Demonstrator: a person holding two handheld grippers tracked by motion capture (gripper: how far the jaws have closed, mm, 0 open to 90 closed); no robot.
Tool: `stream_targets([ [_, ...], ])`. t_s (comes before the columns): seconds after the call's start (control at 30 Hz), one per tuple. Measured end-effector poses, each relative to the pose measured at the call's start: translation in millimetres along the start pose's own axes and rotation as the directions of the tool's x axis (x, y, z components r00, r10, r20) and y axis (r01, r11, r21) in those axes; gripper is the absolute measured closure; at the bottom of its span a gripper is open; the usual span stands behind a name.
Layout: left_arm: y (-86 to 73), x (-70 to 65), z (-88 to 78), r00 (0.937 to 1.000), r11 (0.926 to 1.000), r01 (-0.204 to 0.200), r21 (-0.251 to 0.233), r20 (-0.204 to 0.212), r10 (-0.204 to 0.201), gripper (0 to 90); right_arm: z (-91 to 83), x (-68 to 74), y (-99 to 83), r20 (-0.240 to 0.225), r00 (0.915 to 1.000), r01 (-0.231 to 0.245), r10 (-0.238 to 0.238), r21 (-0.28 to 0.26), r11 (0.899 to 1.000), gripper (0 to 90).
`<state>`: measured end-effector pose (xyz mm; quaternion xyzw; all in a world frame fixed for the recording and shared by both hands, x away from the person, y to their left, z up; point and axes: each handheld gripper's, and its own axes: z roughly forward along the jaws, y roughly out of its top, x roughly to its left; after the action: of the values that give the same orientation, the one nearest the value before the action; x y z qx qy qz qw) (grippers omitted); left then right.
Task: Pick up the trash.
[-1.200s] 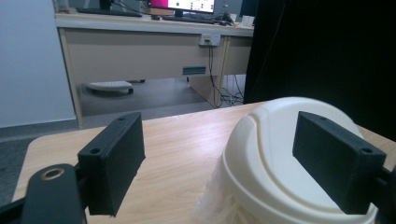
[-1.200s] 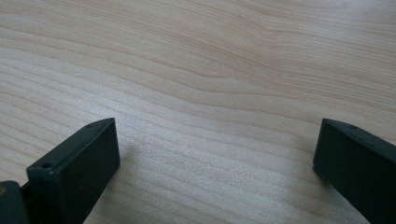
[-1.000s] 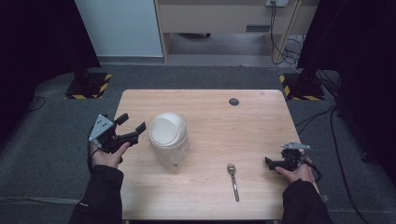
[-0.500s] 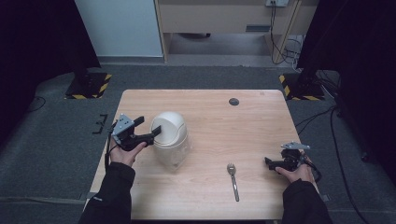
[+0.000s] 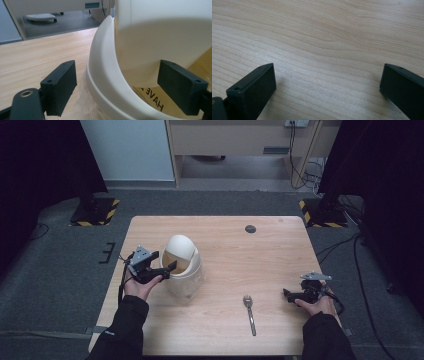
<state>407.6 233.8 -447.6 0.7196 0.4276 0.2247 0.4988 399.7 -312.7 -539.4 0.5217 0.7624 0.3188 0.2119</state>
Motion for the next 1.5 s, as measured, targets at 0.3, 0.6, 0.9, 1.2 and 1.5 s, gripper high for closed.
stream_targets([
  [0.3,2.1,-1.8,-5.6,0.9998,0.9994,0.008,-0.035,-0.02,-0.008,15.4,-3.0,0.7,0.6,-0.005,1.0,0.004,-0.004,0.001,1.0,9.9],
  [0.6,-0.9,2.3,-44.8,0.9985,0.9962,-0.015,-0.086,-0.054,0.011,15.2,-16.1,6.2,5.2,-0.028,0.9991,0.031,-0.031,0.016,0.999,23.5],
  [0.9,-40.2,15.6,-77.2,0.9954,1.0,0.001,0.002,-0.096,0.0,15.0,-39.1,21.4,16.8,-0.05,0.9985,0.018,-0.022,-0.07,0.997,28.4],
  [1.2,-76.6,27.8,-63.7,0.995,0.978,0.01,0.208,-0.099,0.01,15.0,-57.7,51.6,24.4,-0.079,0.9953,0.047,-0.056,-0.108,0.993,30.3],
  [1.5,-88.9,31.2,-47.3,0.9975,0.9372,-0.009,0.349,-0.062,0.033,14.2,-66.1,71.4,33.3,-0.126,0.9877,0.075,-0.092,-0.133,0.988,29.7],
])
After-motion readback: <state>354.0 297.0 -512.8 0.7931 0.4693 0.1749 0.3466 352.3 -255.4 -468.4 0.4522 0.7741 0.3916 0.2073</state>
